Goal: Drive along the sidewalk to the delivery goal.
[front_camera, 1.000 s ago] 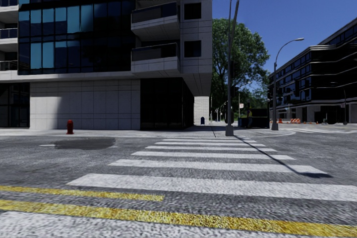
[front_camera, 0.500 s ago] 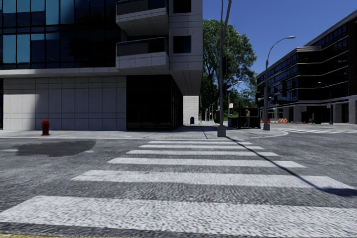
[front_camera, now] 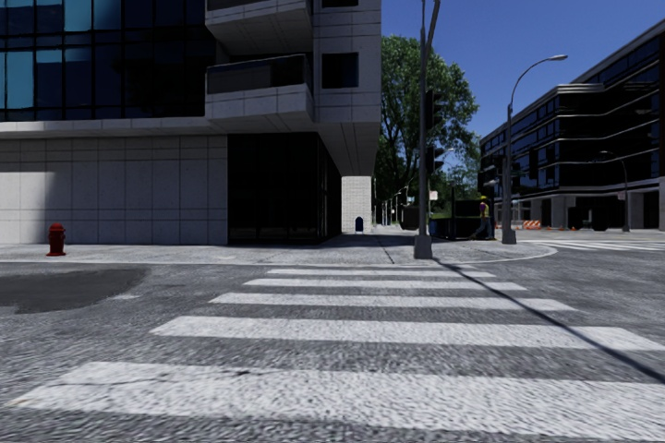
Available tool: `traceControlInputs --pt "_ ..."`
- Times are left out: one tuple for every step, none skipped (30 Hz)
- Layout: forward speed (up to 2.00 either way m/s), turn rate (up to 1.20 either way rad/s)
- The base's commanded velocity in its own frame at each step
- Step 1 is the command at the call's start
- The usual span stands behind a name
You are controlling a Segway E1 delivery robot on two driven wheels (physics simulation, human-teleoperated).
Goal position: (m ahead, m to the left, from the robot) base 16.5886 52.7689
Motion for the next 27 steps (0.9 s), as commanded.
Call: traceControlInputs --pt "2.0 -0.32" --pt "2.0 -0.35" --pt "2.0 -0.36" --pt "2.0 -0.36" --pt "2.0 -0.36" --pt "2.0 -0.36" --pt "2.0 -0.36" --pt "2.0 -0.36" --pt "2.0 -0.36" --pt "2.0 -0.36" --pt "2.0 -0.36" --pt "2.0 -0.36" --pt "2.0 -0.36" --pt "2.0 -0.36" --pt "2.0 -0.36" --pt "2.0 -0.36" --pt "2.0 -0.36" --pt "2.0 -0.36" --pt "2.0 -0.36" --pt "2.0 -0.36" --pt "2.0 -0.36" --pt "2.0 -0.38" --pt "2.0 -0.43" --pt "2.0 -0.43" --pt "2.0 -0.46" --pt "2.0 -0.5" --pt "2.0 -0.51"
